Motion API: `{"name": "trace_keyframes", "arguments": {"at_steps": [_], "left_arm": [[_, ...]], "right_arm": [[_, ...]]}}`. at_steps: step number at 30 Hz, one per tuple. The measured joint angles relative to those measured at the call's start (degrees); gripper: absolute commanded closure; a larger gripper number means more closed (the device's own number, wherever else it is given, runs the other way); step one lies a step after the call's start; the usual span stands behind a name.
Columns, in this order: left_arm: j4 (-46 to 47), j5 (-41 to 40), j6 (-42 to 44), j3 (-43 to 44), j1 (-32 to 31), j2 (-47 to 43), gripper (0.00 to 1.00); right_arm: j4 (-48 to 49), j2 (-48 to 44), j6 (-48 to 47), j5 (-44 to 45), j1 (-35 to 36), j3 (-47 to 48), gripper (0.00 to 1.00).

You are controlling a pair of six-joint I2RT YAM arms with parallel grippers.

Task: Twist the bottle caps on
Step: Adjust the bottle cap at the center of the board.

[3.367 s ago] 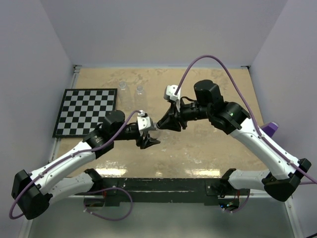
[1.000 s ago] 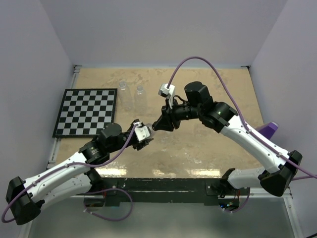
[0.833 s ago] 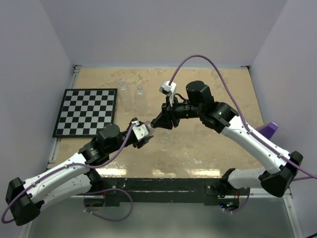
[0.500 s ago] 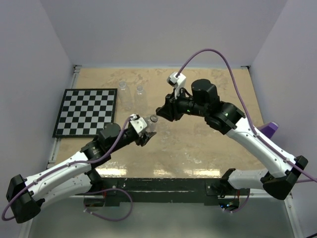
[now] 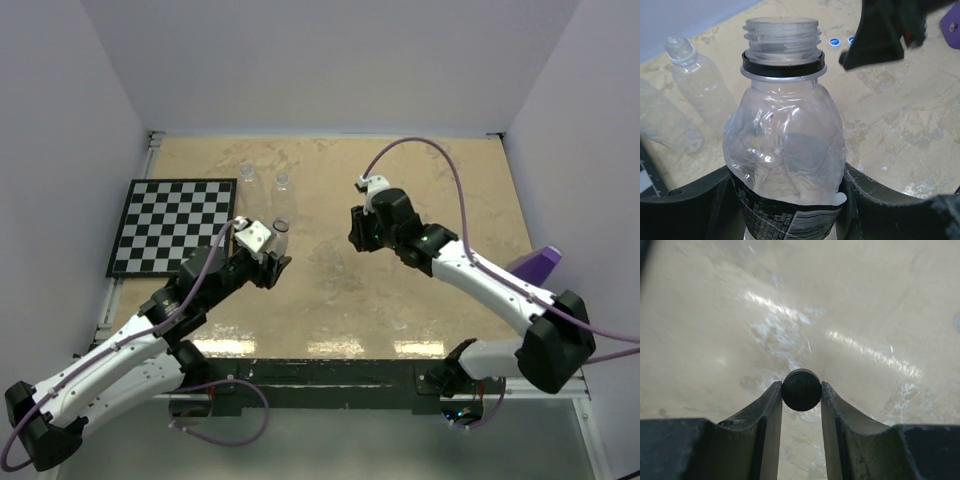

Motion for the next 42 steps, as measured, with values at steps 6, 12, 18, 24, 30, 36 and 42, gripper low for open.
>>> {"name": "trace_keyframes", "arguments": {"at_steps": [6,12,18,24,30,36,42], "left_arm": [[-1.4,-2.9,4.2,1.7,0.5,-3.9,1.0],[-1.4,-3.5,5.6,1.1,1.7,-4.4,1.0],[-1.8,-4.0,6.0,-0.2,2.7,-5.5,1.0],[-1.8,-4.2,6.1,-0.2,3.1,-6.3,1.0],[-1.8,-4.2,6.2,-0.2,3.4,-6.1,1.0],[-1.8,-4.1,6.2,-0.2,3.4,-6.1,1.0],[-1.8,-3.9,6.2,-0.2,3.4,-6.1,1.0]], "right_arm": [[6.8,7.9,2.4,2.4,2.1,-9.1,1.0],[11.9,14.6,4.5,5.3,5.0,-9.3,1.0],[10.8,20.9,5.9,7.9,7.2,-8.4,0.82],[8.8,24.3,7.2,8.9,8.6,-5.6,0.61],[2.3,26.5,7.5,7.7,8.7,-0.6,0.51],[-4.6,29.1,6.9,6.2,8.6,6.4,0.47],[-8.3,29.4,5.8,4.6,7.4,9.0,0.5]]}}
